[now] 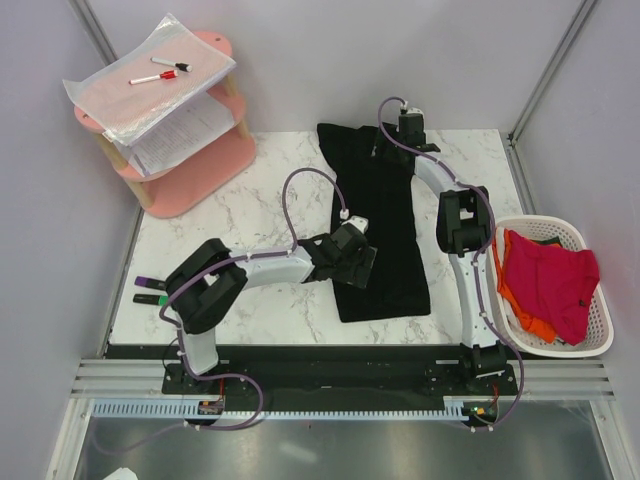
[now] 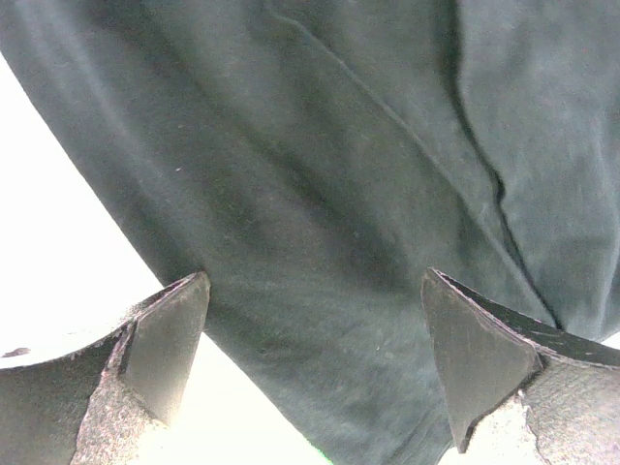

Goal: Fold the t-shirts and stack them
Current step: Rotate the tshirt 80 degrees

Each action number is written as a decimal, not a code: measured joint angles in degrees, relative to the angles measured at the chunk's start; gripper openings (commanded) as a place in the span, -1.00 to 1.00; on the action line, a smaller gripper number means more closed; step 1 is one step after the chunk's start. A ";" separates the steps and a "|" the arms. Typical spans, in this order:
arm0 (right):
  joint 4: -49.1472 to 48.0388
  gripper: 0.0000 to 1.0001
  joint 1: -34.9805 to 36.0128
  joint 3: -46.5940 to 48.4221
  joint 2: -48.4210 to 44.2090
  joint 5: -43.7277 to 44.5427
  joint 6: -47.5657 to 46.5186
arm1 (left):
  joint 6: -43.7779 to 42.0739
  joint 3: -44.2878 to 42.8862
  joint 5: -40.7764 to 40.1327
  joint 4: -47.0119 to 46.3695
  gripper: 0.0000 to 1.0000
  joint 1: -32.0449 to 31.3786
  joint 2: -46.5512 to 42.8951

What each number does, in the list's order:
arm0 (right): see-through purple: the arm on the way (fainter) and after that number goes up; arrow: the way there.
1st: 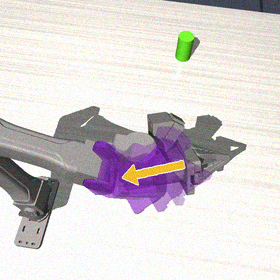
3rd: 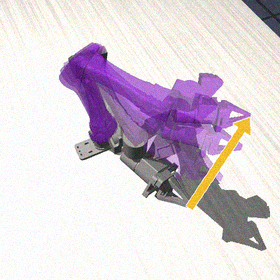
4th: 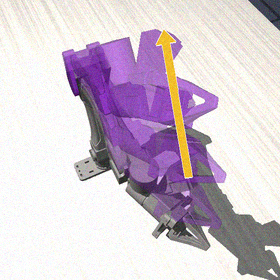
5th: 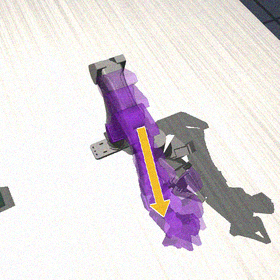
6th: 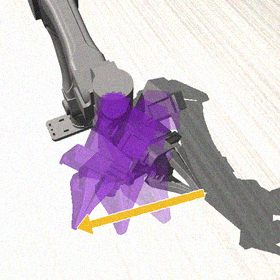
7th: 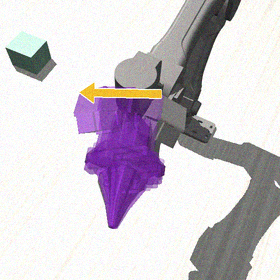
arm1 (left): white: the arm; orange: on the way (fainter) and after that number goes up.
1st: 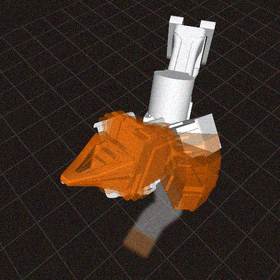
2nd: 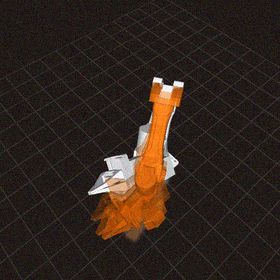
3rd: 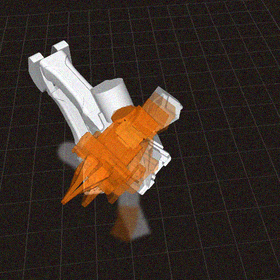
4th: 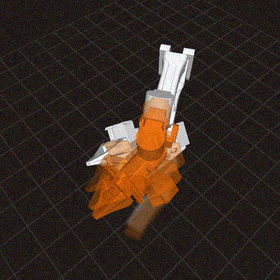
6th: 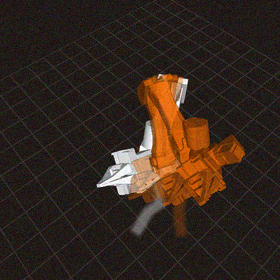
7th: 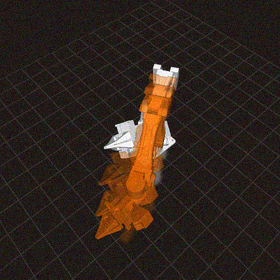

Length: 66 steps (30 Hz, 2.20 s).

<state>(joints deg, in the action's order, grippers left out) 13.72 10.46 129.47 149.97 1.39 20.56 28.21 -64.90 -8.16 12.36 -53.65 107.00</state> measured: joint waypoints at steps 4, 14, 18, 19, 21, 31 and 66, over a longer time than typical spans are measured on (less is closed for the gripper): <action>0.26 0.96 -0.09 -2.19 -1.57 -1.84 -0.33 | 0.57 4.07 -2.89 -0.20 0.99 0.48 -3.23; 4.72 0.96 0.48 -9.75 -9.05 -4.76 -0.76 | 0.66 11.04 -6.86 2.62 0.99 0.44 -9.77; 4.72 0.96 1.22 -17.97 -18.73 -5.27 -1.07 | 0.70 13.42 -6.69 8.94 0.99 0.37 -14.67; 4.76 0.96 1.46 -20.20 -21.90 -5.38 -1.11 | 0.68 13.75 -6.71 10.60 1.00 0.35 -16.46; 4.02 0.96 2.23 -24.04 -28.28 -5.57 -1.25 | 0.68 13.77 -6.80 12.31 1.00 0.26 -20.57; 1.51 0.96 15.54 -40.44 -46.49 -7.54 -1.18 | 0.63 10.03 -9.64 14.08 1.00 5.05 -35.10; 15.54 -0.04 31.23 -63.23 -50.42 -12.22 3.13 | 1.18 9.68 5.84 8.22 0.99 27.32 -14.95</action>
<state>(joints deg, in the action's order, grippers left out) 29.26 41.69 66.24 99.55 -10.83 23.68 29.39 -55.22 -2.33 20.58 -26.33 92.05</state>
